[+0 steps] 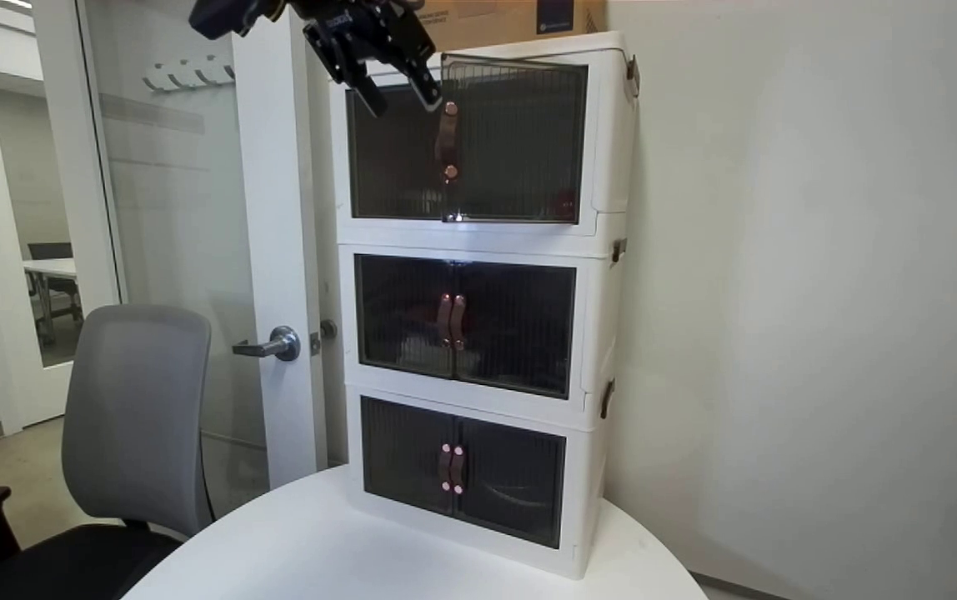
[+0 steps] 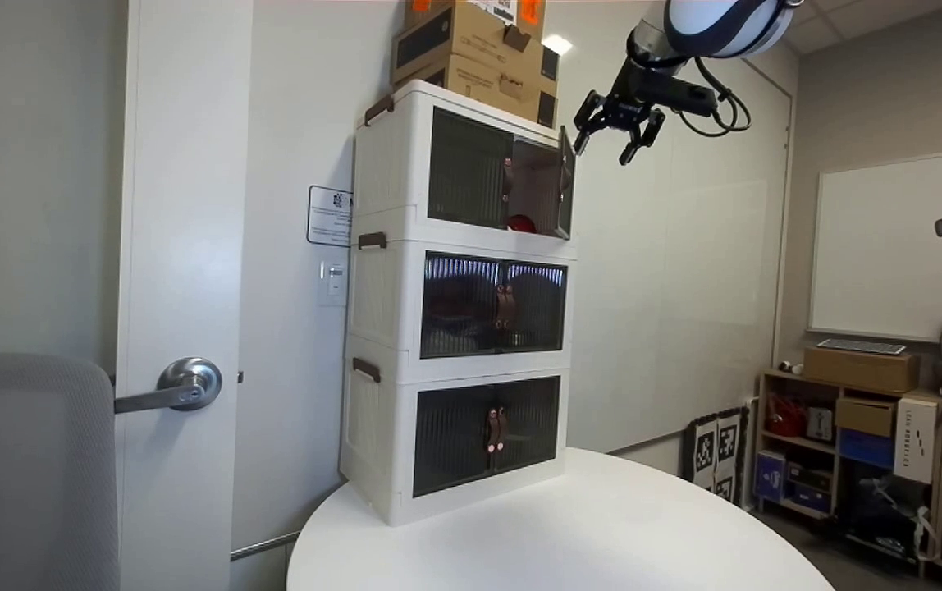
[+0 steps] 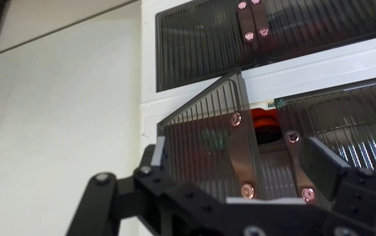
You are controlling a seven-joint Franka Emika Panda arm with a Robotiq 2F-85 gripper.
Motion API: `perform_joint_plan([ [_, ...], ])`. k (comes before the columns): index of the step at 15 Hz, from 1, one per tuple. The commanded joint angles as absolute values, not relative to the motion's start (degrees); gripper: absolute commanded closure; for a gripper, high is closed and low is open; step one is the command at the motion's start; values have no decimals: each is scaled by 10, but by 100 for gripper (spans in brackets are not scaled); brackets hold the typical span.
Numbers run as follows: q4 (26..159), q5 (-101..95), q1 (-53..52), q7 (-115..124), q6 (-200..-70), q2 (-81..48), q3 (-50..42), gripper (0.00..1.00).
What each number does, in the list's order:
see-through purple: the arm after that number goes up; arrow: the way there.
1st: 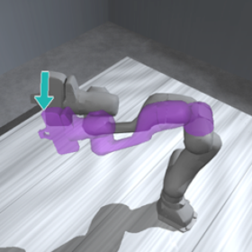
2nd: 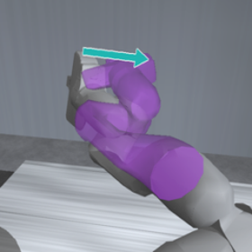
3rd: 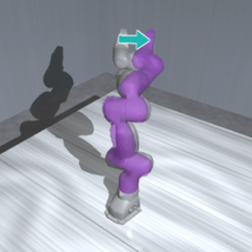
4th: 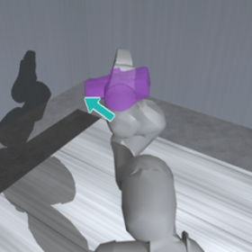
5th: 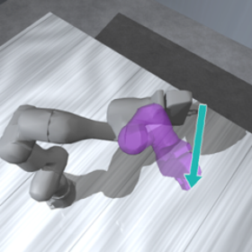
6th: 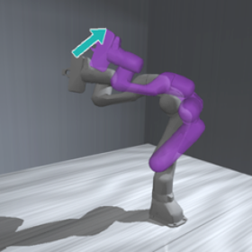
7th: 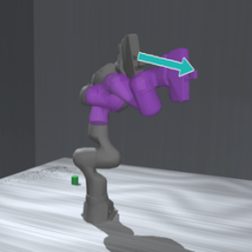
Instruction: Close the top drawer
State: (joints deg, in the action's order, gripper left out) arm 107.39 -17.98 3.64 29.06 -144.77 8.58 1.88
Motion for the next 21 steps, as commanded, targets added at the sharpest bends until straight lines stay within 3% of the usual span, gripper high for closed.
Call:
perform_joint_plan([
  [1,1066,-244,55,302,-1540,67,24,0],
  [9,995,-399,62,307,-1717,-57,19,0],
  [21,714,-481,-16,371,-1861,-306,-59,0],
])
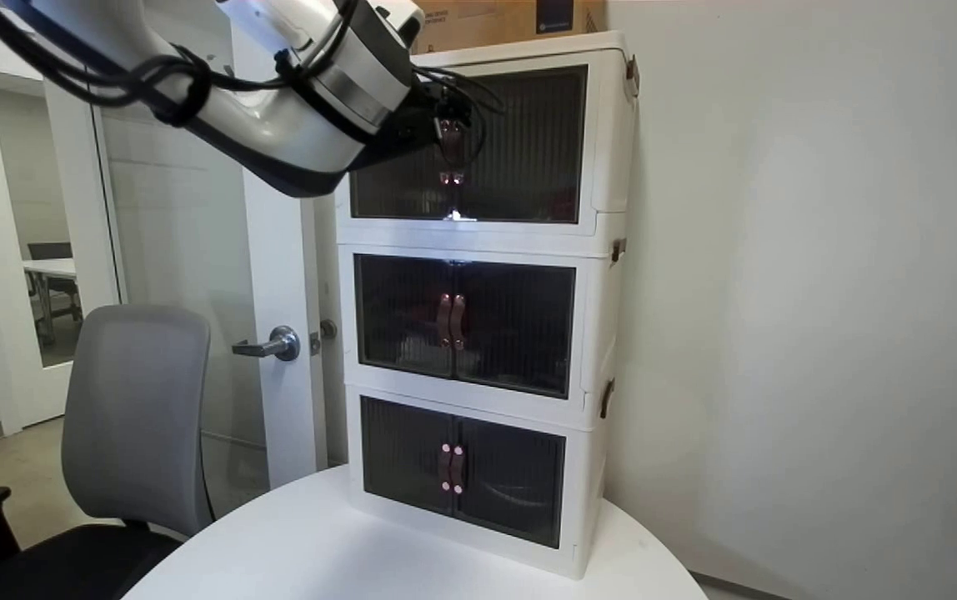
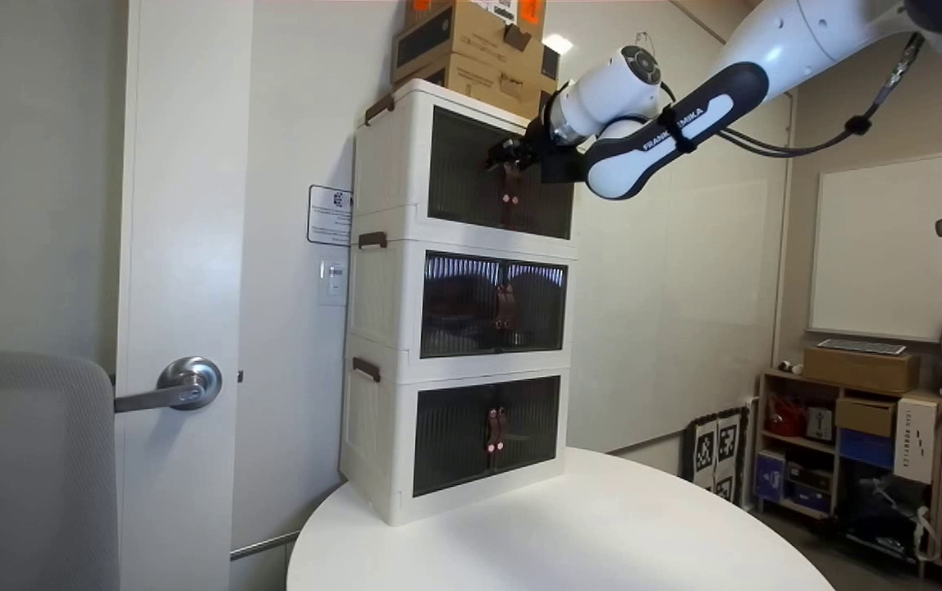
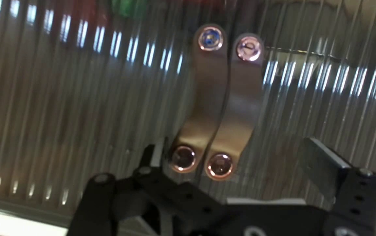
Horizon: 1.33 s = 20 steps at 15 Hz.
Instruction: Close the top drawer
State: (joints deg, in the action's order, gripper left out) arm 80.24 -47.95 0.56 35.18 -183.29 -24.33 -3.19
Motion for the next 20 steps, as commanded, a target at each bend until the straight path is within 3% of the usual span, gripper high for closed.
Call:
perform_joint_plan([
  [1,700,-479,-22,376,-1864,-317,-69,0],
  [5,737,-461,-13,382,-1868,-303,-59,0],
  [11,918,-408,80,378,-1827,-178,81,0],
  [17,1039,-491,31,499,-1754,-19,-33,0],
  [20,1132,-402,45,401,-1686,41,16,0],
])
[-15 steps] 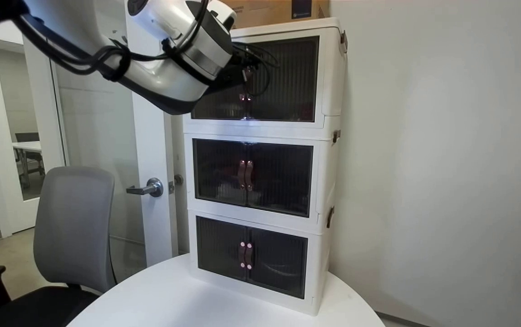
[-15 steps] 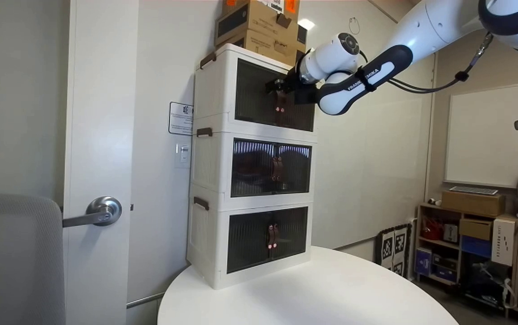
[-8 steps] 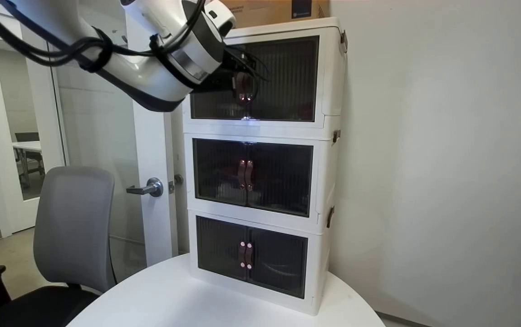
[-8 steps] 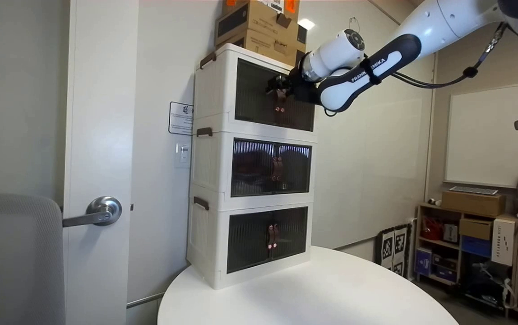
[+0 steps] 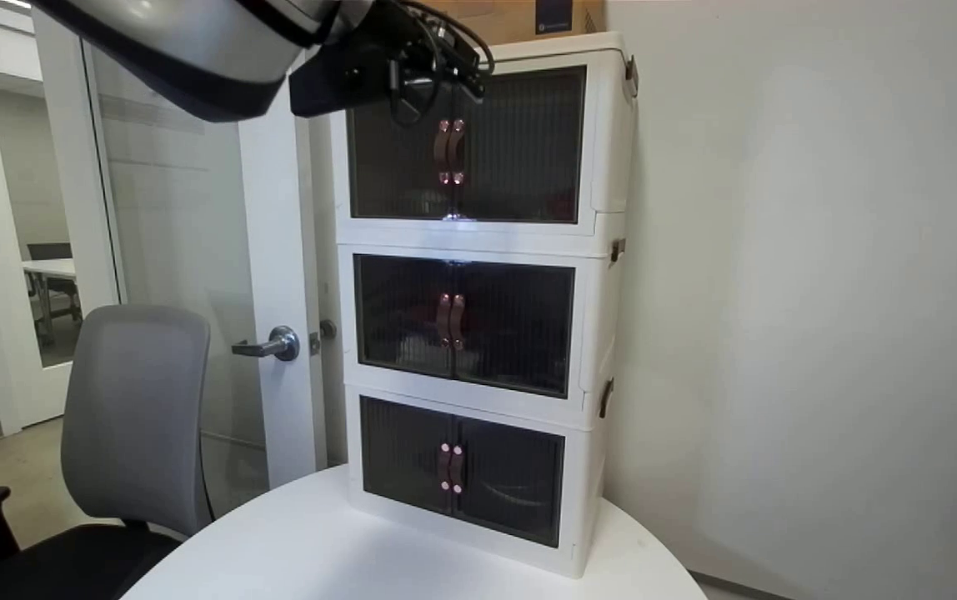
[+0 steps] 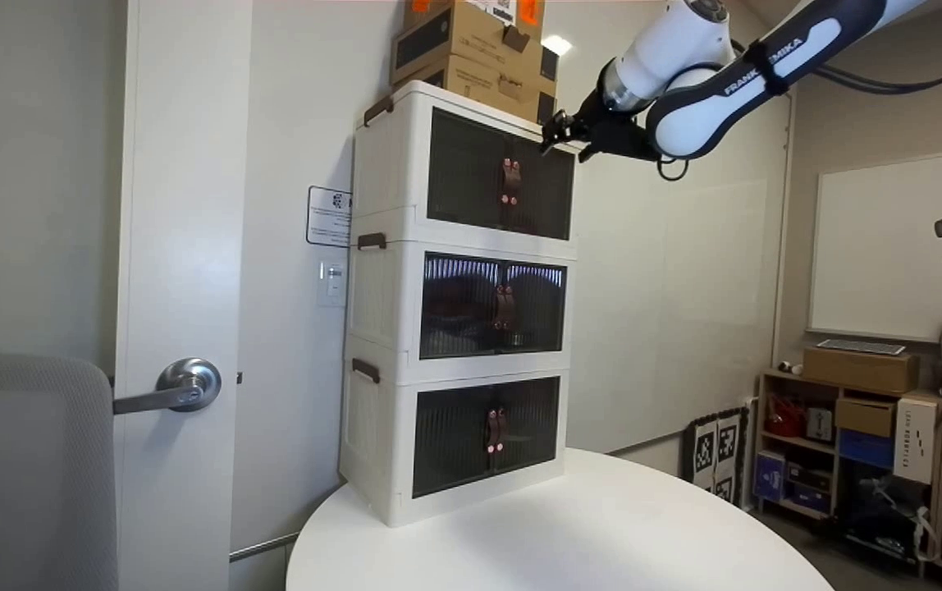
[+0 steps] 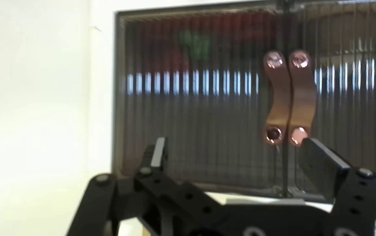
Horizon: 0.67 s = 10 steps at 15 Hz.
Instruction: Close the top drawer
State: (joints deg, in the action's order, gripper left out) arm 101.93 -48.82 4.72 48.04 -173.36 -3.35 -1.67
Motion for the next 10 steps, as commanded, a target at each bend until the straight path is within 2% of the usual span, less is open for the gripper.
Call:
perform_joint_plan([
  [1,1165,-351,22,375,-1695,60,4,0],
  [4,1270,-211,-15,309,-1730,107,18,0],
  [6,1312,-118,-112,262,-1712,130,-31,0],
  [10,1341,69,-266,134,-1560,219,-131,0],
])
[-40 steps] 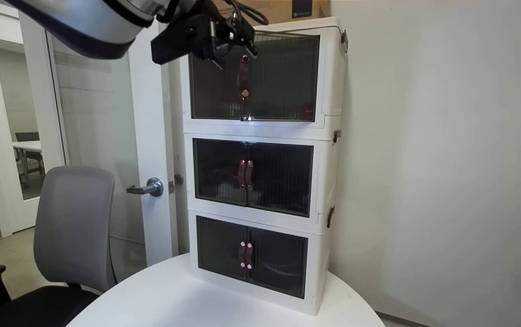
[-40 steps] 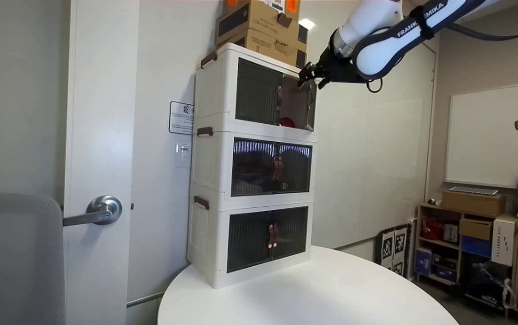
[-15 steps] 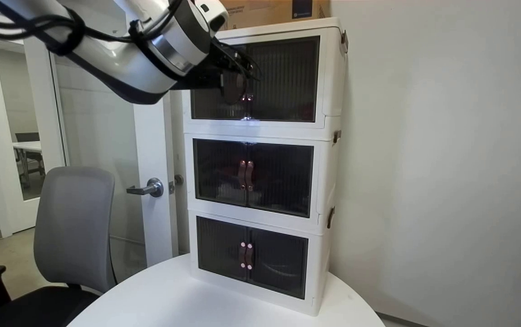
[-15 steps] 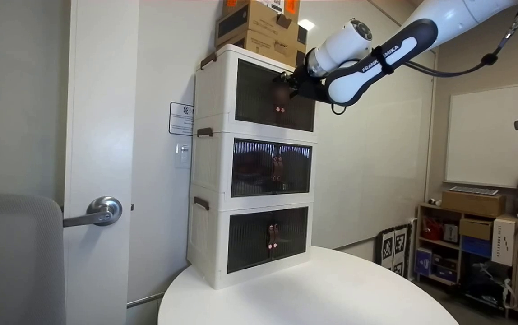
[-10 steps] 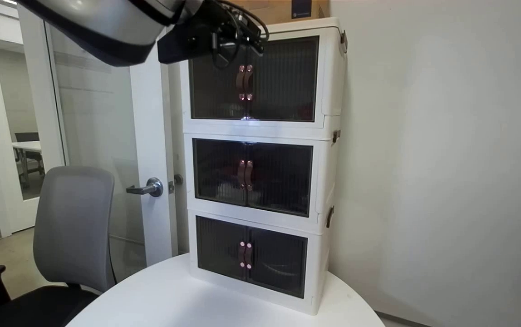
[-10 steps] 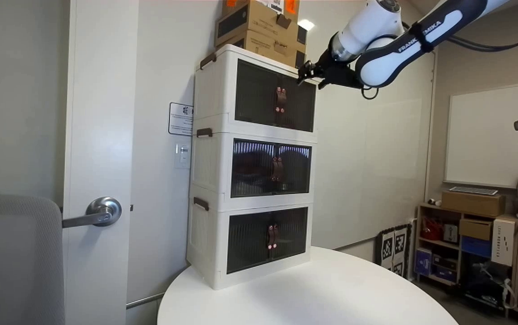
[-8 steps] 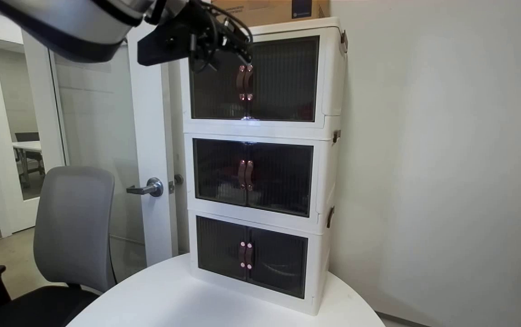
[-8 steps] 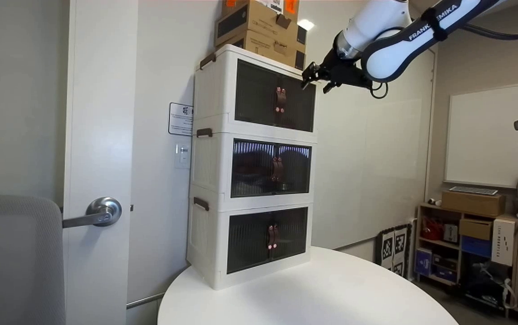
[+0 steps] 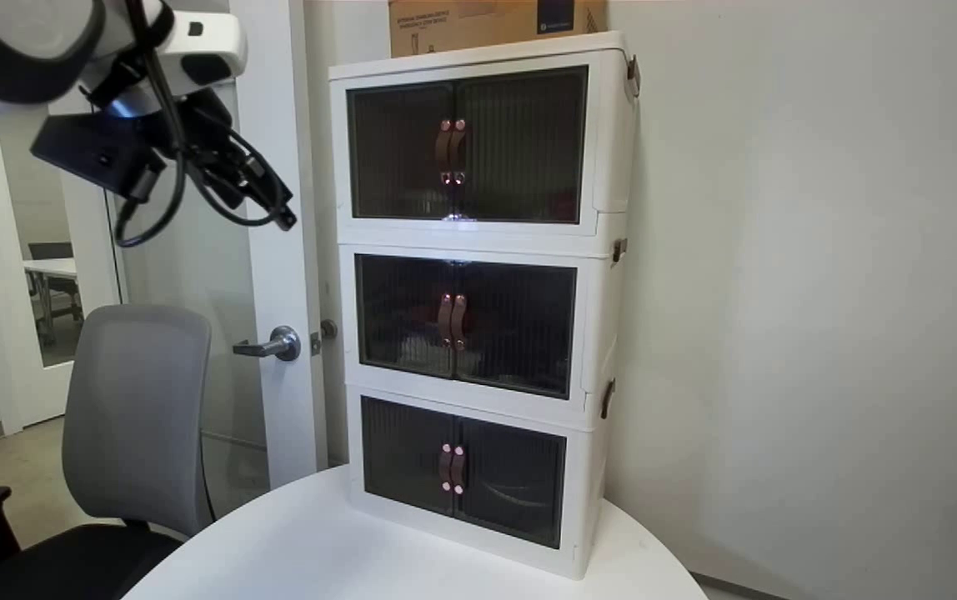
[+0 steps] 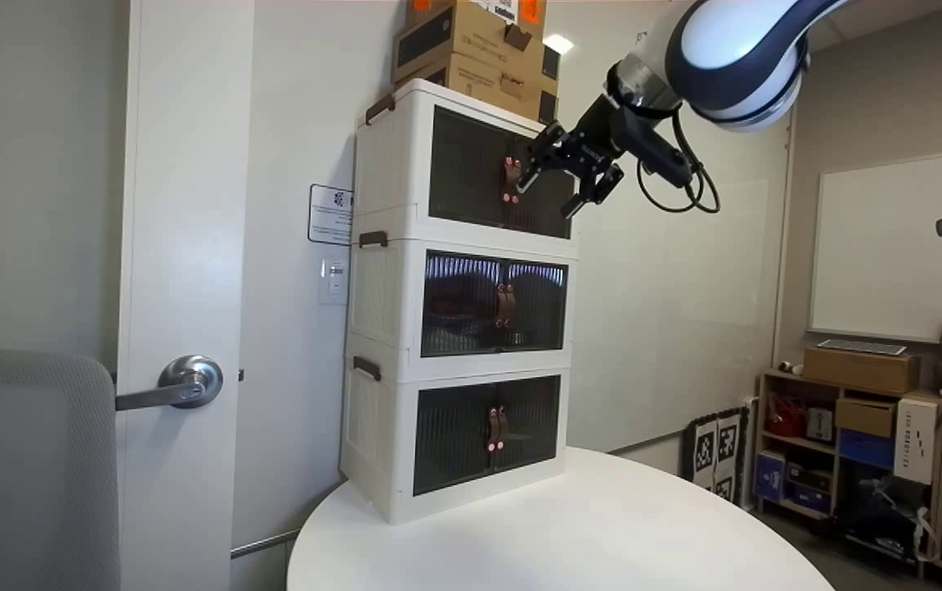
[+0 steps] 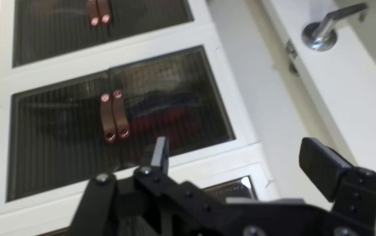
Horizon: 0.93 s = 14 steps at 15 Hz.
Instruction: Close the top drawer
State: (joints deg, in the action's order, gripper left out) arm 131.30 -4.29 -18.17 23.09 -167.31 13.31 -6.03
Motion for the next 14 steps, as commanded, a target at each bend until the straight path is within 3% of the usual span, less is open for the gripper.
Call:
perform_joint_plan([
  [1,1352,53,-242,140,-1520,229,-128,0],
  [2,1344,33,-139,147,-1468,238,-58,0],
  [7,1276,-81,22,161,-1233,300,-12,0],
  [14,1142,-94,29,16,-922,310,-7,0],
])
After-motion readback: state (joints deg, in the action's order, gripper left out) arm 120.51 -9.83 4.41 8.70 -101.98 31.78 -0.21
